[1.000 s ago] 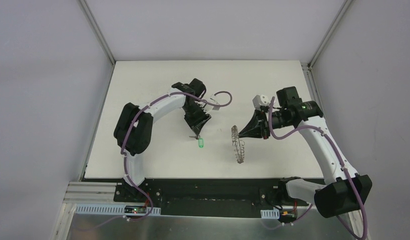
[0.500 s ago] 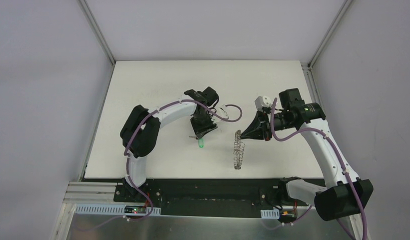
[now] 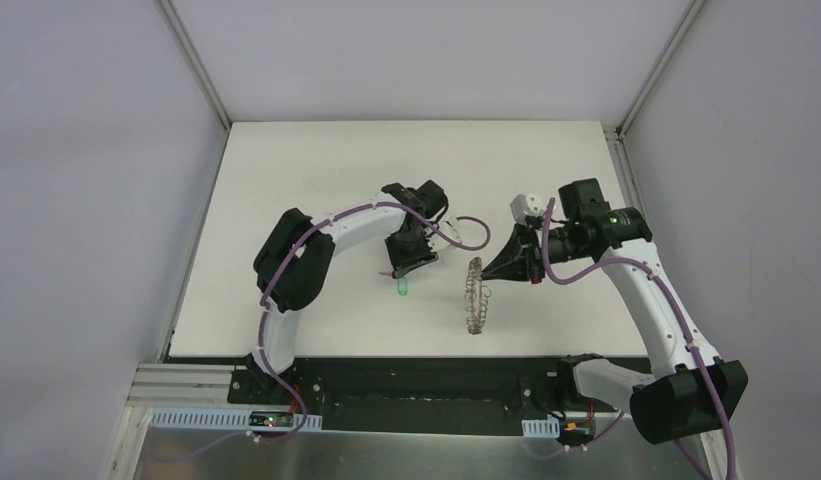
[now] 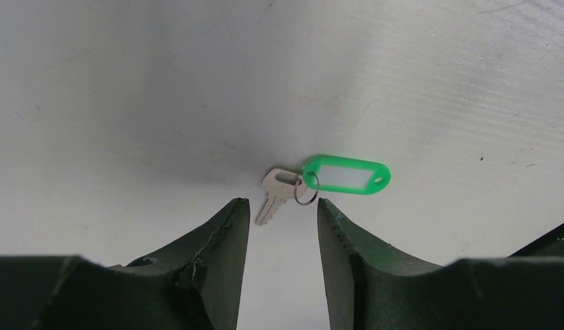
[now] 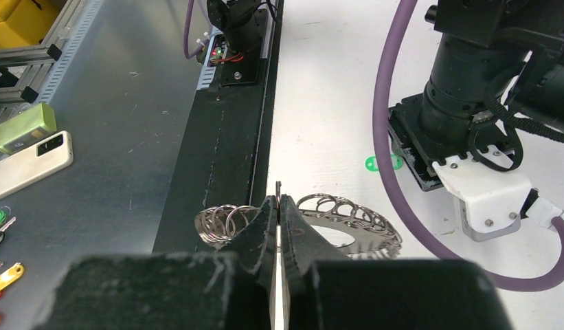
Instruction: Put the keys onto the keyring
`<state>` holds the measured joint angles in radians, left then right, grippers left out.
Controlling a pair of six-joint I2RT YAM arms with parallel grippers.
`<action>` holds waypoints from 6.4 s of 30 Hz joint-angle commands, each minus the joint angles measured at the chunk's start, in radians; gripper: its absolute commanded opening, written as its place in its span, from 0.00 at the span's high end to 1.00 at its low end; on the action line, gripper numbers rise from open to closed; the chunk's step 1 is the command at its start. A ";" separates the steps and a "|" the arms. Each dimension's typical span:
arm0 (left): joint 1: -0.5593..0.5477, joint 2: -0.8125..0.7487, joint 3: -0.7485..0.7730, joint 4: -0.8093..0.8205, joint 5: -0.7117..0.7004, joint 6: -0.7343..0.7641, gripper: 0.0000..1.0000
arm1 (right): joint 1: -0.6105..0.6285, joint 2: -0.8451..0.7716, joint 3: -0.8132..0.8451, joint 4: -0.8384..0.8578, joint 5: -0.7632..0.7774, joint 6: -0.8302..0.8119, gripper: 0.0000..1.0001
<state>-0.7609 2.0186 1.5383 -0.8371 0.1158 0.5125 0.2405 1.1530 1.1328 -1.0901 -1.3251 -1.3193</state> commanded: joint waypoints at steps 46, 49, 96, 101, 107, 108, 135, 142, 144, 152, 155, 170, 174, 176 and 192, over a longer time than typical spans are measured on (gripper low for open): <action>-0.046 -0.006 0.033 -0.048 -0.039 -0.024 0.88 | -0.006 -0.034 -0.008 0.000 -0.069 -0.009 1.00; -0.044 -0.019 0.026 -0.048 -0.038 -0.024 0.89 | -0.006 -0.033 -0.010 0.003 -0.069 -0.009 1.00; -0.034 0.057 0.068 -0.080 0.008 -0.045 0.89 | -0.011 -0.035 -0.017 0.009 -0.066 -0.002 1.00; -0.030 0.039 0.058 -0.076 -0.002 -0.038 0.90 | -0.011 -0.035 -0.019 0.011 -0.068 -0.001 1.00; -0.017 -0.002 0.060 -0.080 0.002 -0.032 0.93 | -0.011 -0.032 -0.018 0.013 -0.071 0.000 1.00; -0.015 -0.012 0.061 -0.082 0.006 -0.033 0.93 | -0.012 -0.032 -0.016 0.014 -0.071 0.001 1.00; 0.062 -0.357 0.432 -0.453 0.806 -0.168 1.00 | 0.079 0.084 0.215 0.089 0.004 0.188 1.00; 0.062 -0.394 0.413 -0.345 0.978 -0.376 1.00 | 0.130 0.124 0.269 0.099 0.010 0.180 1.00; 0.063 -0.403 0.394 -0.301 1.028 -0.416 1.00 | 0.139 0.132 0.279 0.103 0.000 0.187 1.00; 0.062 -0.377 0.348 -0.164 1.139 -0.552 1.00 | 0.157 0.168 0.312 0.108 -0.006 0.200 1.00; 0.062 -0.366 0.330 -0.123 1.132 -0.602 1.00 | 0.172 0.182 0.329 0.093 0.006 0.182 1.00; 0.071 -0.290 0.338 -0.207 1.113 -0.561 1.00 | 0.191 0.167 0.295 -0.072 0.040 -0.152 1.00; 0.071 -0.304 0.286 -0.171 1.113 -0.594 1.00 | 0.192 0.148 0.260 -0.122 0.073 -0.313 1.00; 0.071 -0.314 0.242 -0.134 1.114 -0.624 1.00 | 0.192 0.141 0.240 -0.163 0.076 -0.415 1.00; 0.041 -0.251 0.189 -0.060 1.141 -0.713 1.00 | 0.199 0.127 0.179 -0.234 0.089 -0.648 1.00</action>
<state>-0.7017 1.7416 1.7065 -0.9195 1.2060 -0.1696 0.4309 1.3079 1.3163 -1.2949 -1.2026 -1.8778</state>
